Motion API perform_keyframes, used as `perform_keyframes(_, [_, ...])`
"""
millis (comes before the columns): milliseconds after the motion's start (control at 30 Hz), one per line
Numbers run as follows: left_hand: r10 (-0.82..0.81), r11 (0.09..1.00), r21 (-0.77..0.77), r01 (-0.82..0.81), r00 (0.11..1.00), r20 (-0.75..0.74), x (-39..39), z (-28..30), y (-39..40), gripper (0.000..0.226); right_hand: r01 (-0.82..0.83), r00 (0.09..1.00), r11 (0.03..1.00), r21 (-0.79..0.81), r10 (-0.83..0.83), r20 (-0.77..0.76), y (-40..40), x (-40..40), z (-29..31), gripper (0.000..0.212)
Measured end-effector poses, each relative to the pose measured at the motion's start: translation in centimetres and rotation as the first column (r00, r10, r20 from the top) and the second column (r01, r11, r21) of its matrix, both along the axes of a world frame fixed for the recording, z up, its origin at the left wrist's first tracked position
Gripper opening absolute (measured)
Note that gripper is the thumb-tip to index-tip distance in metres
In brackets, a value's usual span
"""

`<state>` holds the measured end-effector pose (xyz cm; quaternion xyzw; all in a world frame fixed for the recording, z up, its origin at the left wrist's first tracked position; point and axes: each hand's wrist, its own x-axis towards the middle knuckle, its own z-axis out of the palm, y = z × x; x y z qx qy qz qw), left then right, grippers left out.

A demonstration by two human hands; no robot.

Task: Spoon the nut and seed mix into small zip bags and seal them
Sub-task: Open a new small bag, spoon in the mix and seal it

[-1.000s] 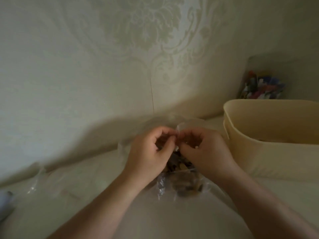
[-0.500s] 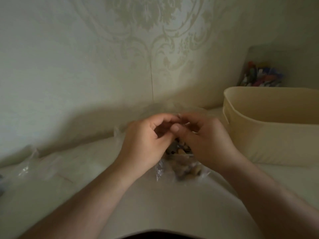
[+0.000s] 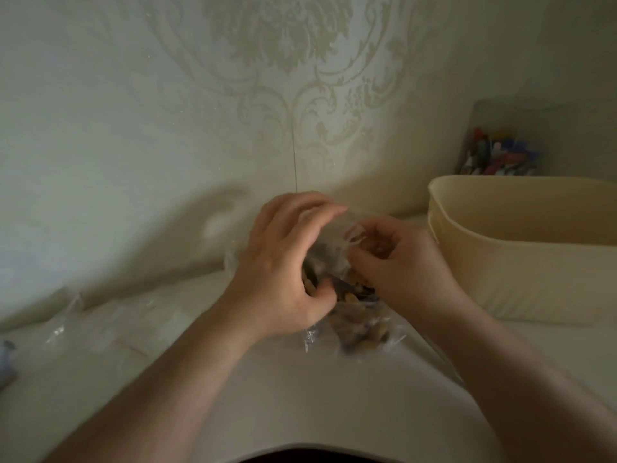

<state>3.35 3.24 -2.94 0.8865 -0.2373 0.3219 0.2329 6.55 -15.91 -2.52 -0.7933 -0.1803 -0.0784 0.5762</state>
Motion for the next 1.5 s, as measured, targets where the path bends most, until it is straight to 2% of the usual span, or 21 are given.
perform_keyframes(67, [0.007, 0.995, 0.1, -0.002, 0.999, -0.051, 0.0, -0.3, -0.3, 0.086, -0.129, 0.989, 0.988, 0.081, 0.135, -0.062, 0.1, -0.4, 0.4, 0.024])
perform_keyframes(167, [0.01, 0.998, 0.067, -0.004, 0.995, -0.1, 0.1, -0.9, -0.4, 0.082, -0.281, 0.94, 0.943, 0.177, 0.307, -0.147, 0.0, -0.6, 0.6, 0.022])
perform_keyframes(267, [0.015, 0.998, -0.057, -0.027, 0.98, -0.199, 0.1, -0.6, -0.1, 0.074, -0.266, 0.933, 0.942, 0.204, 0.305, -0.192, -0.2, -0.3, 0.4, 0.026])
perform_keyframes(333, [0.029, 0.996, -0.08, -0.045, 0.981, -0.194, 0.2, -0.3, 0.1, 0.066, -0.262, 0.944, 0.953, 0.154, 0.286, -0.164, -0.6, -0.2, 0.5, 0.025])
perform_keyframes(367, [0.039, 0.995, -0.082, -0.054, 0.984, -0.175, 0.2, -0.3, 0.2, 0.06, -0.256, 0.959, 0.965, 0.062, 0.261, -0.109, -1.0, 0.0, 0.6, 0.023])
perform_keyframes(433, [0.077, 0.989, -0.108, -0.097, 0.982, -0.175, 0.4, 0.0, 0.6, 0.048, -0.161, 0.982, 0.948, -0.274, 0.182, 0.054, -2.3, 0.6, 1.0, 0.025])
perform_keyframes(500, [0.134, 0.973, -0.152, -0.176, 0.958, -0.252, 0.6, 0.1, 1.2, 0.043, -0.089, 0.98, 0.805, -0.587, 0.177, 0.095, -3.6, 1.1, 1.3, 0.031])
perform_keyframes(567, [0.228, 0.947, -0.145, -0.286, 0.919, -0.321, 1.0, 0.1, 1.7, 0.041, -0.098, 0.979, 0.578, -0.81, 0.202, 0.025, -4.4, 1.3, 1.2, 0.039])
perform_keyframes(600, [0.276, 0.935, -0.119, -0.335, 0.895, -0.351, 1.1, 0.0, 2.0, 0.039, -0.107, 0.977, 0.46, -0.881, 0.214, -0.007, -4.5, 1.3, 0.9, 0.044])
perform_keyframes(633, [0.312, 0.925, -0.087, -0.371, 0.868, -0.386, 1.3, 0.0, 2.2, 0.036, -0.118, 0.975, 0.402, -0.908, 0.218, -0.03, -4.5, 1.3, 0.6, 0.049])
perform_keyframes(667, [0.332, 0.919, -0.056, -0.391, 0.842, -0.425, 1.4, -0.1, 2.3, 0.031, -0.131, 0.974, 0.394, -0.91, 0.221, -0.045, -4.5, 1.4, 0.4, 0.051])
perform_keyframes(733, [0.348, 0.918, 0.0, -0.397, 0.805, -0.481, 1.5, -0.2, 2.4, 0.022, -0.136, 0.973, 0.434, -0.891, 0.226, -0.038, -4.6, 1.5, 0.3, 0.055])
perform_keyframes(833, [0.384, 0.915, 0.081, -0.396, 0.79, -0.479, 1.3, -0.4, 2.1, 0.017, -0.123, 0.971, 0.517, -0.847, 0.24, 0.005, -4.4, 1.7, 0.4, 0.054])
perform_keyframes(1000, [0.538, 0.842, 0.194, -0.504, 0.757, -0.37, 1.3, -0.8, 2.5, 0.033, -0.005, 0.956, 0.809, -0.587, 0.175, 0.233, -3.4, 1.7, 0.0, 0.03])
perform_keyframes(1100, [0.57, 0.821, 0.242, -0.517, 0.714, -0.407, 1.5, -0.6, 2.7, 0.041, 0.061, 0.896, 0.877, -0.477, 0.162, 0.412, -2.6, 1.4, -0.9, 0.019])
perform_keyframes(1200, [0.562, 0.827, 0.289, -0.482, 0.684, -0.466, 1.8, -0.9, 2.6, 0.029, 0.02, 0.892, 0.917, -0.399, 0.164, 0.422, -2.1, 1.1, -1.4, 0.014])
perform_keyframes(1300, [0.541, 0.84, 0.217, -0.497, 0.735, -0.41, 1.9, -0.7, 2.8, 0.027, 0.01, 0.909, 0.906, -0.422, 0.167, 0.381, -1.8, 1.2, -1.7, 0.021])
perform_keyframes(1400, [0.439, 0.891, 0.013, -0.454, 0.853, -0.284, 1.8, 0.1, 2.4, 0.053, 0.06, 0.88, 0.904, -0.423, 0.152, 0.45, -1.5, 1.2, -1.5, 0.024])
perform_keyframes(1500, [0.327, 0.938, -0.062, -0.34, 0.931, -0.159, 1.4, 1.4, 1.4, 0.069, 0.046, 0.821, 0.881, -0.471, 0.235, 0.52, -1.6, 1.2, -0.6, 0.032])
